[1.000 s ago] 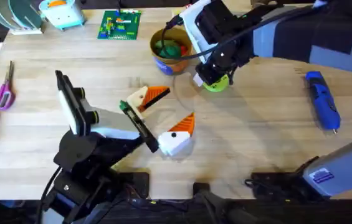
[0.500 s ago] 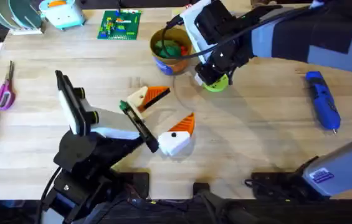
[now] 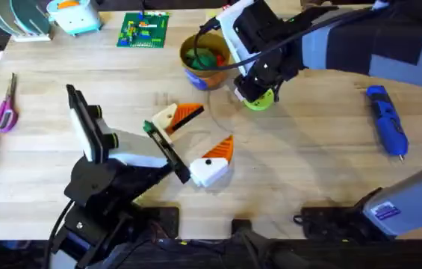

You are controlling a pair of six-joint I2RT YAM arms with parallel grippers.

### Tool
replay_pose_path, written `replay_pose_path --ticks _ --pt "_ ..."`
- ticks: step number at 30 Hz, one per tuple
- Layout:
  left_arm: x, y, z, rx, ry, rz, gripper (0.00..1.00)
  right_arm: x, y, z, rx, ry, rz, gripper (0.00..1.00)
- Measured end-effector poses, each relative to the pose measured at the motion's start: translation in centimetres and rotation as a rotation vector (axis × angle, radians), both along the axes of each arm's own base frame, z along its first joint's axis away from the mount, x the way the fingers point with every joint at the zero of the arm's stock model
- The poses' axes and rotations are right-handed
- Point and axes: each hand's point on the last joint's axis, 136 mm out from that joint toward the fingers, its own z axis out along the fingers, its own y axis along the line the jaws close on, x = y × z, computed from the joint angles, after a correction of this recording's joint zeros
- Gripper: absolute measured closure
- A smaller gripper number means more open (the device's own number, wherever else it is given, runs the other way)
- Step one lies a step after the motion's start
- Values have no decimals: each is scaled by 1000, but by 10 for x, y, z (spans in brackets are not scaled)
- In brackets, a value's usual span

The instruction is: Pick up the gripper from the table and insert it into the empty holder that is missing its gripper. Then pick up a screw, insert it into the mounting hole, and use the screwdriver to tighten it. Finally, clean up the table by picking up the vegetable and placing it into the bucket.

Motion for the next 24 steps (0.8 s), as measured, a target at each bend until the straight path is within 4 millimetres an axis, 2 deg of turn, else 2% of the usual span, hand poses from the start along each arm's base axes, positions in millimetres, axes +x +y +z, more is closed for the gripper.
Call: replay_pose_path --ticks 5,14,19,24 --pt "0 0 0 0 0 0 8 0 0 19 23 -36 0 994" --pt "0 0 0 0 0 0 8 -4 5 104 191 -201 -18 994" --pt "0 0 0 0 0 0 8 -26 31 145 399 -200 15 994" --pt "0 0 0 0 0 0 8 -60 69 166 479 -182 128 994"
